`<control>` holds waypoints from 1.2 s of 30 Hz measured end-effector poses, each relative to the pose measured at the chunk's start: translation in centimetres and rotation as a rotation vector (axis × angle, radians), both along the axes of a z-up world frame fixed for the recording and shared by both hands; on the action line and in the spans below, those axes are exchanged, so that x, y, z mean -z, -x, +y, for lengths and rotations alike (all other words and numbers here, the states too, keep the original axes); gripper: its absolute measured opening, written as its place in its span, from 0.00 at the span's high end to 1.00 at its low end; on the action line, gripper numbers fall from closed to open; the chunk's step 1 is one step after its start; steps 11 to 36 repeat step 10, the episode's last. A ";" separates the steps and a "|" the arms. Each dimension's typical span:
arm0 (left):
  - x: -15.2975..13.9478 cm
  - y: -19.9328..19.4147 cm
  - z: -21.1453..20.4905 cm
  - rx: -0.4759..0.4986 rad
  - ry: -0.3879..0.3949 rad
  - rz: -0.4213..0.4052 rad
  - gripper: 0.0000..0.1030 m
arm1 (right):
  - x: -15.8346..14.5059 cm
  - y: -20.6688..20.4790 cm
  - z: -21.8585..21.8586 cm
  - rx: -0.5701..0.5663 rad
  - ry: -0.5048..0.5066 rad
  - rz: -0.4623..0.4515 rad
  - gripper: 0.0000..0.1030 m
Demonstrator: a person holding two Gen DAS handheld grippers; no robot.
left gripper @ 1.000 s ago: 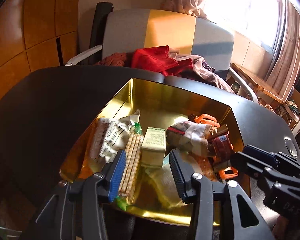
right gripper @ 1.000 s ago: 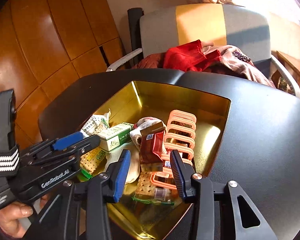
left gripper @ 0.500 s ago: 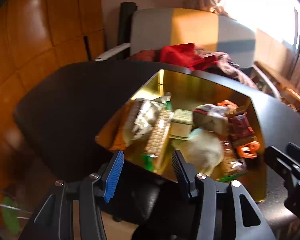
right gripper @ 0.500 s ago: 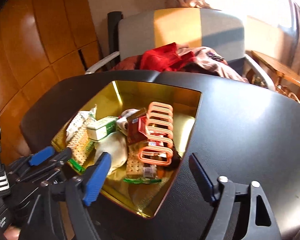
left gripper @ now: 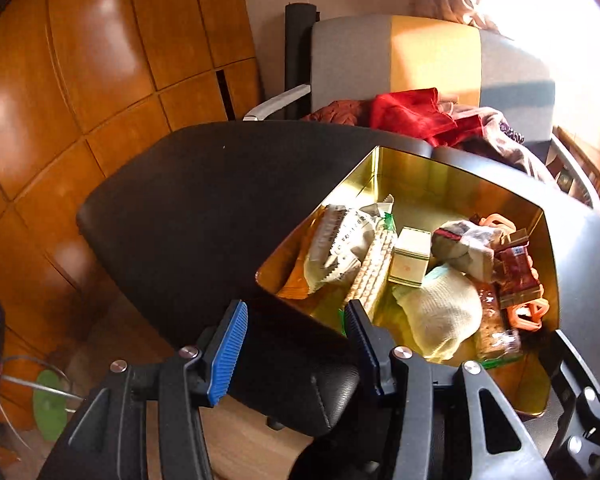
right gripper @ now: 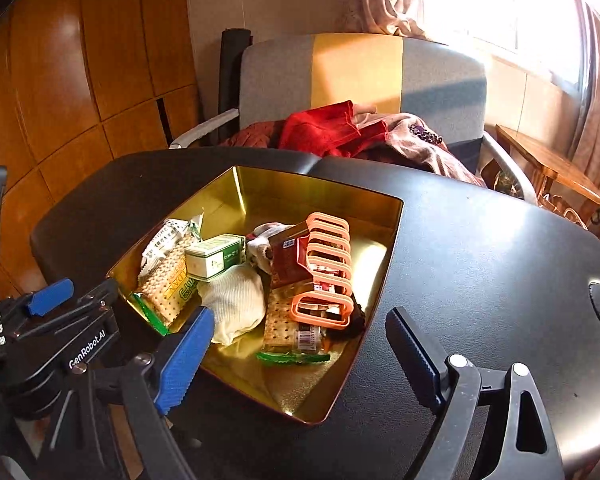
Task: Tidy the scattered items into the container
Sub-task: 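Lower the green box and candy wrapper into the tray and release both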
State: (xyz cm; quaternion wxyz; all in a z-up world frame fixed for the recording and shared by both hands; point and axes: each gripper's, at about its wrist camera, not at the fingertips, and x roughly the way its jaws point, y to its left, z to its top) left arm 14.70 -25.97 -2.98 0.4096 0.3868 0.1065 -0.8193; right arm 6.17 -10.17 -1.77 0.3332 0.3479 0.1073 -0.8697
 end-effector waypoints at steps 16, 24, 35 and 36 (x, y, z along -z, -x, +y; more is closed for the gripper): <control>-0.4 -0.1 0.5 0.024 0.020 0.024 0.57 | 0.1 -0.4 -0.4 -0.004 -0.006 0.008 0.10; -0.4 -0.1 0.5 0.024 0.020 0.024 0.57 | 0.1 -0.4 -0.4 -0.004 -0.006 0.008 0.10; -0.4 -0.1 0.5 0.024 0.020 0.024 0.57 | 0.1 -0.4 -0.4 -0.004 -0.006 0.008 0.10; -0.4 -0.1 0.5 0.024 0.020 0.024 0.57 | 0.1 -0.4 -0.4 -0.004 -0.006 0.008 0.10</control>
